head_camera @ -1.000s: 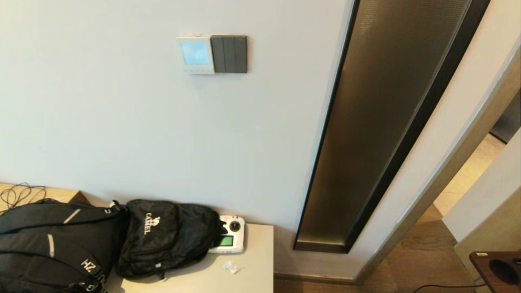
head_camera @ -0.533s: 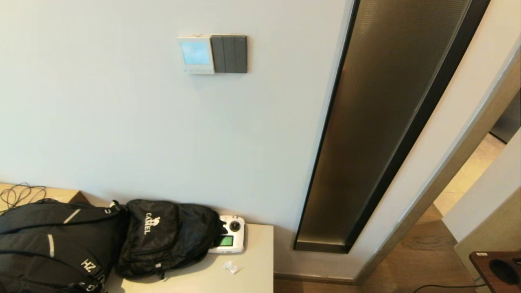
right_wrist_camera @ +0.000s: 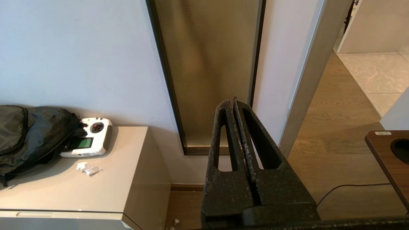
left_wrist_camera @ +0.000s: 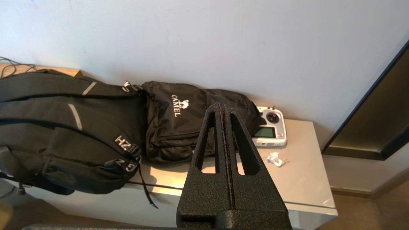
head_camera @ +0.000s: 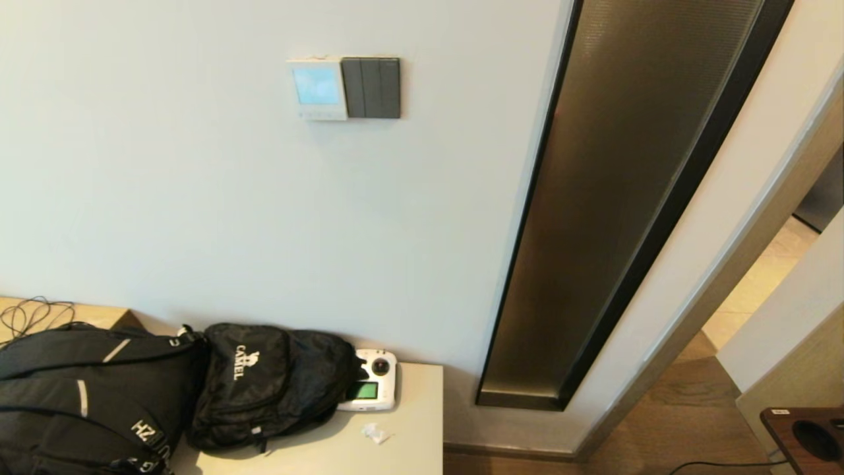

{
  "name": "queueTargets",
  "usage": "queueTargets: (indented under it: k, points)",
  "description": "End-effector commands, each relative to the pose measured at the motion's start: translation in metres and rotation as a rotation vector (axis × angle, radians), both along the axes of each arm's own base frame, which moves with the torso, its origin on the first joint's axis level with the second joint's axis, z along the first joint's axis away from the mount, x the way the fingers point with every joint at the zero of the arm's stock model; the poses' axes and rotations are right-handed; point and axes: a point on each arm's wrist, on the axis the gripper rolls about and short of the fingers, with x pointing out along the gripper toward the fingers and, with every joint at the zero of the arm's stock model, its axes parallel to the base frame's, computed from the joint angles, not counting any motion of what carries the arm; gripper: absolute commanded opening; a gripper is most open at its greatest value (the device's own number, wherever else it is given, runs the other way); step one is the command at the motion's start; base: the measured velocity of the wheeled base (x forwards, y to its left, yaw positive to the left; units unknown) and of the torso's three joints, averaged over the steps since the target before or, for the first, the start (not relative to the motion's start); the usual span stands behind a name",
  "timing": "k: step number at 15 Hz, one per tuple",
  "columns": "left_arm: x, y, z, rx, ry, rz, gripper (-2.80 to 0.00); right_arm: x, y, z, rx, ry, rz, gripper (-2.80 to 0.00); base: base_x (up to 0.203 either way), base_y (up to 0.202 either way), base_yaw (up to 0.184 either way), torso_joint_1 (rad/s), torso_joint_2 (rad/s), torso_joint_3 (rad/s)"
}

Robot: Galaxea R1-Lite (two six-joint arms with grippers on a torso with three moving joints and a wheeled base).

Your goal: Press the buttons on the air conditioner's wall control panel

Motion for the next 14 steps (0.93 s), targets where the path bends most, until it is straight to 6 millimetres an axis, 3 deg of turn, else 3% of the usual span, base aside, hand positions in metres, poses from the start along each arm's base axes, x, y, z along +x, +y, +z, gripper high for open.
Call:
queueTargets:
  k: [1, 14]
  points:
    - [0.0001, 0.0, 0.0, -0.001, 0.003, 0.001, -2.8, 0.0001, 0.0, 0.0001, -0.001, 0.002, 0.001, -2.8, 0.0, 0.0, 0.0, 0.0, 0.0, 0.0]
    - [0.0, 0.0, 0.0003, -0.004, 0.001, 0.0, -2.8, 0.0001, 0.0, 0.0, 0.002, 0.002, 0.001, -2.8, 0.0, 0.0, 0.0, 0.0, 0.0, 0.0]
